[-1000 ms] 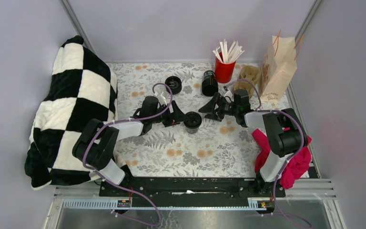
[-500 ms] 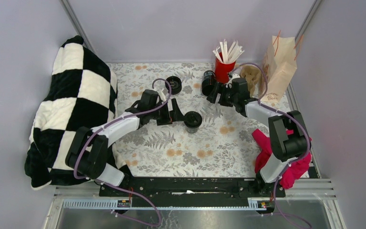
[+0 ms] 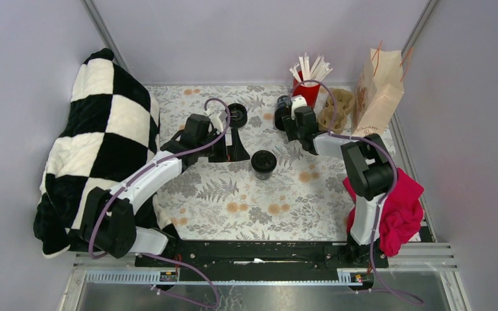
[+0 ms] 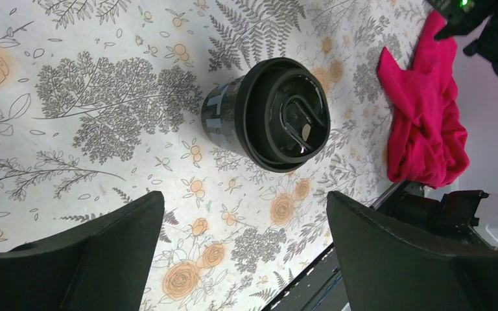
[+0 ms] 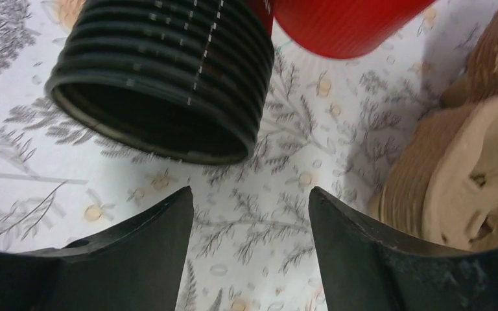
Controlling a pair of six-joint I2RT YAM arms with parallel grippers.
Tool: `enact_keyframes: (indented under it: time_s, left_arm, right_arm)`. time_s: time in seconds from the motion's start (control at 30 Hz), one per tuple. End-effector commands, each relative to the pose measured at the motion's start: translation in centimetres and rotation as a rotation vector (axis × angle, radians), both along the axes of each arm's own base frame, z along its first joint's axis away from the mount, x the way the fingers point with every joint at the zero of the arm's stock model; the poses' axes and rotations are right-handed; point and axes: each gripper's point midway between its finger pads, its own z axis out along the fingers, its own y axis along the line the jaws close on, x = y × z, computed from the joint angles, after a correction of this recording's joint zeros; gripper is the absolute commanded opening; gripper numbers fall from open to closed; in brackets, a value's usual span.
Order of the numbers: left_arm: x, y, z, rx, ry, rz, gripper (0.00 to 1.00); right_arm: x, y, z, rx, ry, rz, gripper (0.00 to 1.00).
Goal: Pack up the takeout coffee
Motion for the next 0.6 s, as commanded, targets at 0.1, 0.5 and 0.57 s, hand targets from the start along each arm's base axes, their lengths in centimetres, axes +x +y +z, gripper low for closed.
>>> enact_keyframes:
  time_s: [0.1, 0.5, 0.57]
  left_arm:
    - [1.0, 1.0, 2.7, 0.0, -0.108, -0.004, 0.99]
    - [1.3, 1.7, 2.2, -0.026, -0.105, 0.001, 0.99]
    - [1.4, 1.9, 2.2, -0.032, -0.103, 0.003, 0.99]
  right_arm:
    - [4.7, 0.3, 3.4, -0.2, -0.203, 0.07, 0.71]
    - [6.9, 2.1, 3.9, -0.268, -0.367, 0.15, 0.55]
    - [7.1, 2.3, 4.2, -0.262, -0.391, 0.144, 0.51]
